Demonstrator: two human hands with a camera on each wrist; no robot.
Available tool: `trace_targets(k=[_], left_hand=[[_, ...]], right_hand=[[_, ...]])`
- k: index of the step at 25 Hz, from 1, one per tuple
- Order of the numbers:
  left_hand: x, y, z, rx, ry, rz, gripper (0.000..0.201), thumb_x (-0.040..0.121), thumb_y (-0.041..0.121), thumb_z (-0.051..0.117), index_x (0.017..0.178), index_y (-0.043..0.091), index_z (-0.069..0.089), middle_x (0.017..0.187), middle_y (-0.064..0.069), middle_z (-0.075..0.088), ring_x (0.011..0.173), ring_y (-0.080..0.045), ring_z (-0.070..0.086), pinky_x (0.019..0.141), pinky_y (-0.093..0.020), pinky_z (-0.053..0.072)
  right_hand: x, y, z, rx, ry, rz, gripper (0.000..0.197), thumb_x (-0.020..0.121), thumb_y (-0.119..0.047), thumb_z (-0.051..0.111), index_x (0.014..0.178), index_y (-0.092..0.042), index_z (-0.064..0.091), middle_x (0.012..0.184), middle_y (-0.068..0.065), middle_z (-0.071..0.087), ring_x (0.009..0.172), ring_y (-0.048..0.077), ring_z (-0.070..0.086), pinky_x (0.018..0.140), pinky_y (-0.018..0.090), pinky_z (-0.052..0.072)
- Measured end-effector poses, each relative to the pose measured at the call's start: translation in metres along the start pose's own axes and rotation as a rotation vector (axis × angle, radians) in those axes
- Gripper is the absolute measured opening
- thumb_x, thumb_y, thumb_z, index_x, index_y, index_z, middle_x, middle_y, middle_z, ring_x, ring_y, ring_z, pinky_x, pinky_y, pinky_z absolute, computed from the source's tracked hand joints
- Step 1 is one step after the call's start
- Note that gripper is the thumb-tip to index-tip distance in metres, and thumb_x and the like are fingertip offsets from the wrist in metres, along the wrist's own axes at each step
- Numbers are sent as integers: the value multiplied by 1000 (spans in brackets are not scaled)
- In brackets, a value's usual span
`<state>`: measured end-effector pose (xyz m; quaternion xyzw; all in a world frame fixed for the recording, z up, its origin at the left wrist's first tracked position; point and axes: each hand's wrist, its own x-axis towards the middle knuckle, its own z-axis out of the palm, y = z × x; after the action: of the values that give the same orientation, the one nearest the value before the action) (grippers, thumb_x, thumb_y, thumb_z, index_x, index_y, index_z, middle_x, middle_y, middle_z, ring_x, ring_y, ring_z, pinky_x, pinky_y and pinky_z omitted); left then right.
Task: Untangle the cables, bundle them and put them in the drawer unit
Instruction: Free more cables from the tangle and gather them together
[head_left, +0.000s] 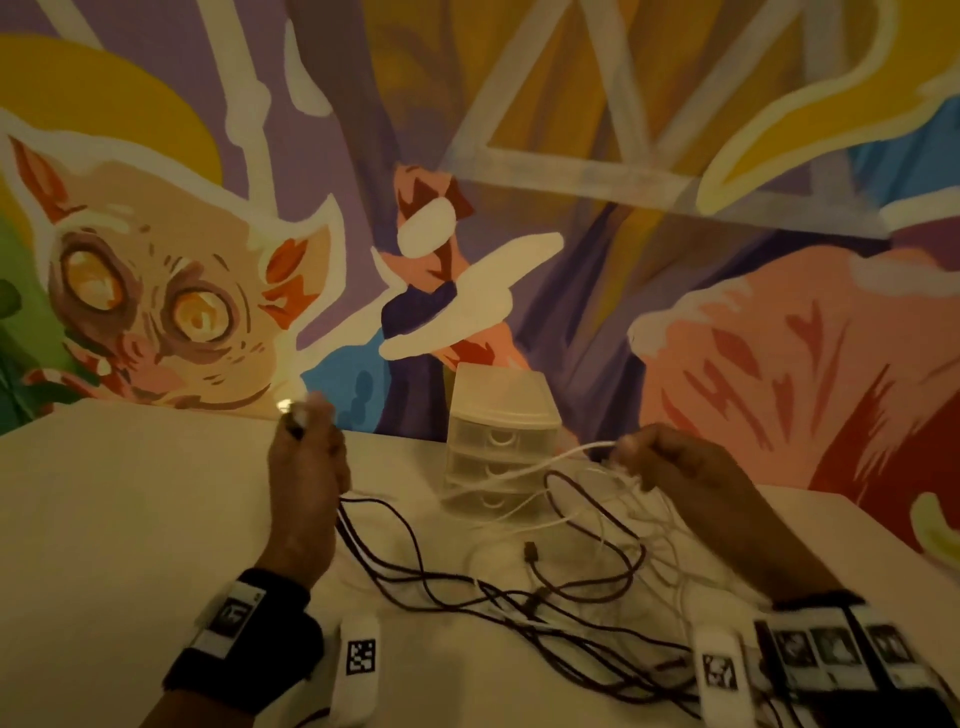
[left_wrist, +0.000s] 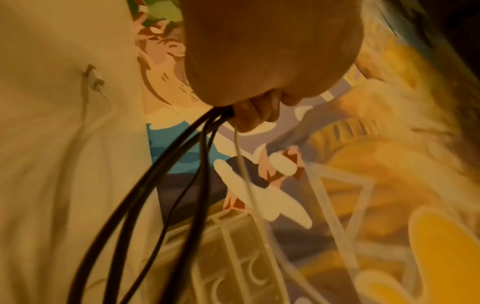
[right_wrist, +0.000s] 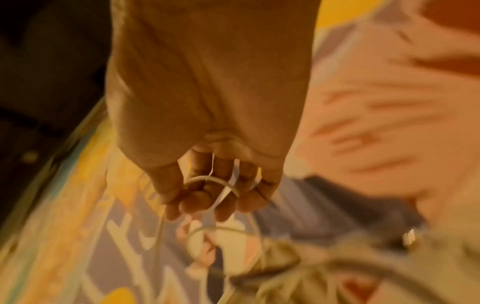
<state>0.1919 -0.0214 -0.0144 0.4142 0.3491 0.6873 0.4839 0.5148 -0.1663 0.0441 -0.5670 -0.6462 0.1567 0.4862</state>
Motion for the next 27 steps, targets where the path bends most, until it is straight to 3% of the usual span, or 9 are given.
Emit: trace_targets(k=[3, 6, 10, 13, 15, 18, 21, 24, 27], left_hand=[[-29, -5, 11, 325, -230, 39, 39, 101, 54, 65, 82, 21, 60, 62, 10, 51, 55, -8, 44, 54, -25, 40], [-52, -11, 21, 472, -455, 94, 19, 94, 49, 75, 96, 31, 81, 84, 15, 78, 76, 2, 69, 73, -12, 48], [-62, -18, 27, 626, -745, 167, 32, 96, 59, 68, 102, 31, 82, 89, 7, 78, 83, -10, 71, 76, -26, 52], [-61, -20, 27, 551, -604, 161, 16, 97, 40, 72, 89, 28, 79, 78, 21, 75, 75, 5, 67, 72, -10, 46], [-57, -21, 24, 403, -413, 131, 19, 99, 35, 72, 84, 25, 77, 65, 17, 65, 57, 1, 55, 60, -14, 42], [-40, -11, 13, 80, -124, 33, 26, 102, 29, 72, 77, 26, 72, 60, 9, 46, 48, -5, 33, 45, -21, 29], [-19, 2, -4, -109, 91, 4, 21, 103, 25, 70, 83, 23, 69, 56, 10, 39, 46, -5, 28, 42, -21, 23], [-28, -5, -1, 62, -21, -22, 20, 103, 34, 70, 89, 21, 74, 57, 11, 36, 49, -6, 28, 44, -23, 24], [-59, -12, 20, 420, -340, -35, 29, 99, 48, 71, 96, 21, 83, 55, 12, 43, 50, -6, 35, 48, -20, 32]], right_hand=[[-19, -1, 52, 54, -161, 7, 27, 103, -33, 58, 88, -26, 79, 87, 2, 77, 92, 21, 74, 85, 34, 58], [-25, -9, 79, 229, -124, 72, 26, 103, -34, 58, 100, -30, 84, 79, -14, 75, 76, 1, 69, 75, 16, 55], [-33, 0, 90, 405, -146, 175, 31, 107, -33, 55, 111, -21, 83, 63, -14, 47, 58, 1, 46, 65, 15, 47], [-35, 15, 90, 385, -124, 197, 28, 106, -36, 58, 100, -20, 81, 65, 0, 51, 61, 9, 47, 63, 19, 45], [-39, 26, 91, 247, -188, 217, 28, 106, -41, 59, 92, -24, 76, 75, 5, 67, 62, 2, 56, 63, 15, 46], [-44, 42, 90, 38, -331, 244, 30, 107, -46, 55, 91, -30, 73, 91, -5, 76, 72, -2, 62, 69, 20, 50], [-38, 51, 79, -37, -122, 203, 23, 105, -41, 59, 88, -36, 73, 96, -10, 78, 92, 4, 72, 86, 30, 56], [-31, 45, 73, 138, 185, 127, 22, 107, -27, 59, 91, -32, 75, 85, 1, 74, 82, 12, 70, 81, 29, 56], [-40, 24, 83, 228, -80, 82, 19, 106, -28, 63, 99, -29, 80, 79, 5, 73, 68, 8, 65, 69, 21, 50]])
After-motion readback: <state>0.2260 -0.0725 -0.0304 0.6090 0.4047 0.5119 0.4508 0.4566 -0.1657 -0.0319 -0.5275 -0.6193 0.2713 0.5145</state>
